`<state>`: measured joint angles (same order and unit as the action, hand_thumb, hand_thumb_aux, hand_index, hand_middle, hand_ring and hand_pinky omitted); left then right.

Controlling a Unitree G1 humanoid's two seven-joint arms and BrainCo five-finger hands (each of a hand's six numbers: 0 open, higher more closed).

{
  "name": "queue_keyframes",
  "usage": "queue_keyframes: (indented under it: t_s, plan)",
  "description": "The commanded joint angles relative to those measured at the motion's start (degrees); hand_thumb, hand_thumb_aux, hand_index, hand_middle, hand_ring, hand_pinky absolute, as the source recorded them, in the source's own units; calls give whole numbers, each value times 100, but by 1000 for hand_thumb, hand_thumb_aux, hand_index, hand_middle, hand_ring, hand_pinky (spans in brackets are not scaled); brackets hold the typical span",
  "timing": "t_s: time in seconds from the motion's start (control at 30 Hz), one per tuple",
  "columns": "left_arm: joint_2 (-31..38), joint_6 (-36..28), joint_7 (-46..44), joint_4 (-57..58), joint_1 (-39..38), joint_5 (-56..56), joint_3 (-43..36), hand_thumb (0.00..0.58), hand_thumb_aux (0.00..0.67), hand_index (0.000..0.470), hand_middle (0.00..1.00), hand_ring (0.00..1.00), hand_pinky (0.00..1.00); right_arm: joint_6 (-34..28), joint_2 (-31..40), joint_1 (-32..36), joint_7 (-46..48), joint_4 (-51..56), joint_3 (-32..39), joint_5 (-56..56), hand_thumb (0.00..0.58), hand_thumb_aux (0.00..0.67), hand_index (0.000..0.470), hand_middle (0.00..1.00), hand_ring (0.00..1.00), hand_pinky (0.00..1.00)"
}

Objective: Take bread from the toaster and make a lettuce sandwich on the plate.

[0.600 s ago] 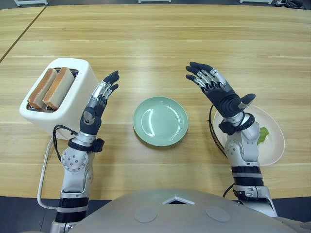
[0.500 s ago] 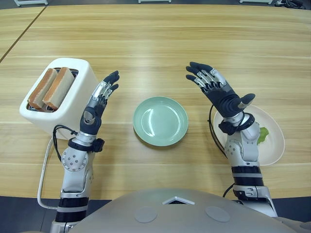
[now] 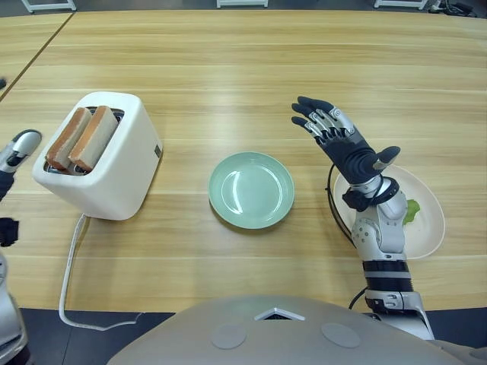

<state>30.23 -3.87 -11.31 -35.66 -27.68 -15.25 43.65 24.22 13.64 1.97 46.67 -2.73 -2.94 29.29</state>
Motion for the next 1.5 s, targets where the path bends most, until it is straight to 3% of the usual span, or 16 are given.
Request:
queue_keyframes:
  t_s: [0.03, 0.07, 0.13, 0.17, 0.27, 0.47, 0.57, 0.7, 0.87, 1.17, 1.43, 1.47, 1.5]
  plan:
    - [102, 140, -62, 476, -243, -269, 185, 190, 121, 85, 0, 0, 0, -68, 30, -20, -13, -91, -37, 15, 0, 0, 0, 0, 0, 0]
    - [103, 174, -68, 542, -263, -294, 167, 220, 142, 100, 0, 0, 0, -71, 36, -29, -15, -101, -41, 15, 0, 0, 0, 0, 0, 0]
    - [103, 226, -78, 674, -284, -347, 90, 400, 297, 208, 0, 0, 0, -76, 41, -37, -20, -113, -49, 14, 0, 0, 0, 0, 0, 0]
    - [111, 250, -76, 754, -281, -374, 45, 462, 368, 258, 0, 0, 0, -77, 41, -40, -26, -118, -52, 10, 0, 0, 0, 0, 0, 0]
    - [144, 326, -80, 1019, -206, -417, -111, 470, 378, 265, 0, 0, 0, -70, 37, -59, -45, -142, -56, -8, 0, 0, 0, 0, 0, 0]
    - [123, 416, -63, 1297, 20, -467, -620, 422, 321, 225, 0, 0, 0, -58, 37, -69, -63, -161, -50, -24, 0, 0, 0, 0, 0, 0]
    - [120, 454, -62, 1358, 94, -399, -743, 429, 328, 230, 0, 0, 0, -55, 34, -82, -81, -188, -40, -35, 0, 0, 0, 0, 0, 0]
    - [60, 428, -138, 1324, 172, -237, -910, 374, 271, 190, 0, 0, 0, -59, 37, -113, -103, -228, -35, -48, 0, 0, 0, 0, 0, 0]
    - [86, 410, -80, 1519, 281, -235, -992, 390, 286, 201, 0, 0, 0, -55, 38, -107, -115, -225, -23, -62, 0, 0, 0, 0, 0, 0]
    - [100, 435, 26, 1756, 555, -272, -1164, 480, 391, 275, 0, 0, 0, -30, 30, -89, -108, -187, -13, -89, 0, 0, 0, 0, 0, 0]
    - [119, 503, 177, 1826, 697, -224, -1123, 498, 418, 293, 0, 0, 0, -21, 24, -107, -118, -213, 3, -110, 0, 0, 0, 0, 0, 0]
    - [125, 509, 189, 1842, 704, -229, -1125, 531, 476, 334, 0, 0, 0, -18, 22, -105, -120, -213, 7, -115, 0, 0, 0, 0, 0, 0]
    - [128, 517, 206, 1851, 708, -238, -1125, 578, 636, 446, 0, 0, 0, -14, 20, -105, -121, -213, 10, -120, 0, 0, 0, 0, 0, 0]
